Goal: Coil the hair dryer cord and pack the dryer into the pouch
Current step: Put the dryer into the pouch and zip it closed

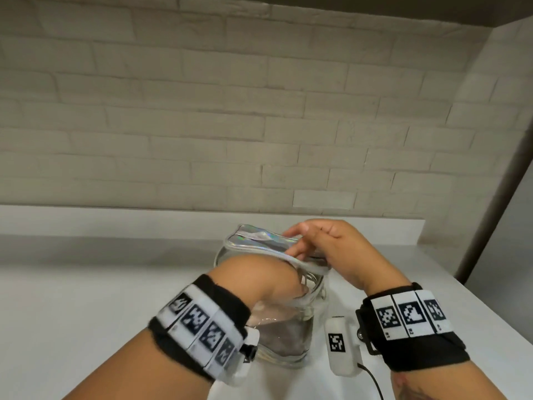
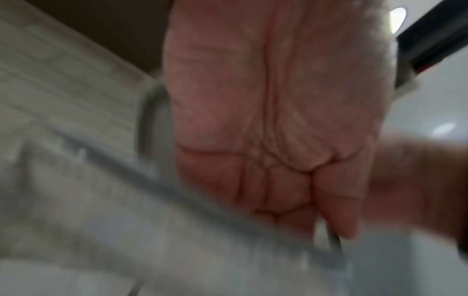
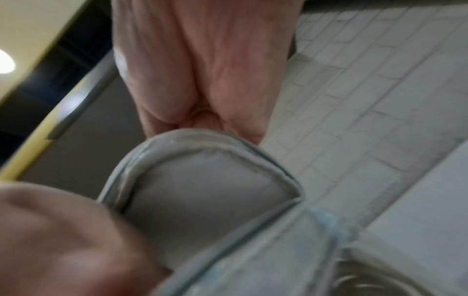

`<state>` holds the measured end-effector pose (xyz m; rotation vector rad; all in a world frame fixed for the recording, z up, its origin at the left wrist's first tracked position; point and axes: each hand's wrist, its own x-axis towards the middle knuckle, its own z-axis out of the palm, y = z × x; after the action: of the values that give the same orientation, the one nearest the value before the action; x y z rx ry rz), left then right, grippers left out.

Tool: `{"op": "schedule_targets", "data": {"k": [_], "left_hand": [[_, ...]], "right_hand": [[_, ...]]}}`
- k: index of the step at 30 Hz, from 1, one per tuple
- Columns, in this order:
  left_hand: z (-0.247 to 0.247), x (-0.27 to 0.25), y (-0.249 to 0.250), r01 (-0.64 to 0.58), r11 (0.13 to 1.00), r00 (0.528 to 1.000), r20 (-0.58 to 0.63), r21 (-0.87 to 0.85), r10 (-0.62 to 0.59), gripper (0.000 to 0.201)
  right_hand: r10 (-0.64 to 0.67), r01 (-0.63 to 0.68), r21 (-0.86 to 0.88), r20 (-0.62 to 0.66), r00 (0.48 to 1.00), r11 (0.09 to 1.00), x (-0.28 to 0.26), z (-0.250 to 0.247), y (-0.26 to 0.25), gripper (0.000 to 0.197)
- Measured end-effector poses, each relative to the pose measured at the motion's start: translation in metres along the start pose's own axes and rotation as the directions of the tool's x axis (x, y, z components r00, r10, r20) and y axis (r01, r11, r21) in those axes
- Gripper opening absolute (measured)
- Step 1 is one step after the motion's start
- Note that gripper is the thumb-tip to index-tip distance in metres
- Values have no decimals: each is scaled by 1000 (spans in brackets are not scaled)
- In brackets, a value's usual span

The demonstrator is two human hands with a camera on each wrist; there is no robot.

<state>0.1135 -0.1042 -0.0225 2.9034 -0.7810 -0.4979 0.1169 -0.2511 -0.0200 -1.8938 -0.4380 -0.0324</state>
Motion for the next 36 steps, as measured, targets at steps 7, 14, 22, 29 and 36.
{"op": "schedule_targets", "data": {"k": [7,14,22,29,36], "left_hand": [[-59,-65,12,-303,787,953,-181,-537,244,24],[-46,30,-13,47,992,971,-240,115,-18,36],[-18,61,-31,-110,994,963,-249,-18,102,17],[-19,78,-53,32,999,941,-337,4,-29,20],[-19,82,-82,293,956,830,-490,-22,-266,30]], "right_hand": [[346,-331,105,-200,917,938,39,-13,71,42],[409,-336,571,0,912,749,33,-4,76,37],[322,-286,425,-15,946,859,18,-17,98,27],[20,-188,-457,-346,938,869,22,-24,69,12],[-167,-39,-598,-284,944,801,-2,-3,61,11]]}}
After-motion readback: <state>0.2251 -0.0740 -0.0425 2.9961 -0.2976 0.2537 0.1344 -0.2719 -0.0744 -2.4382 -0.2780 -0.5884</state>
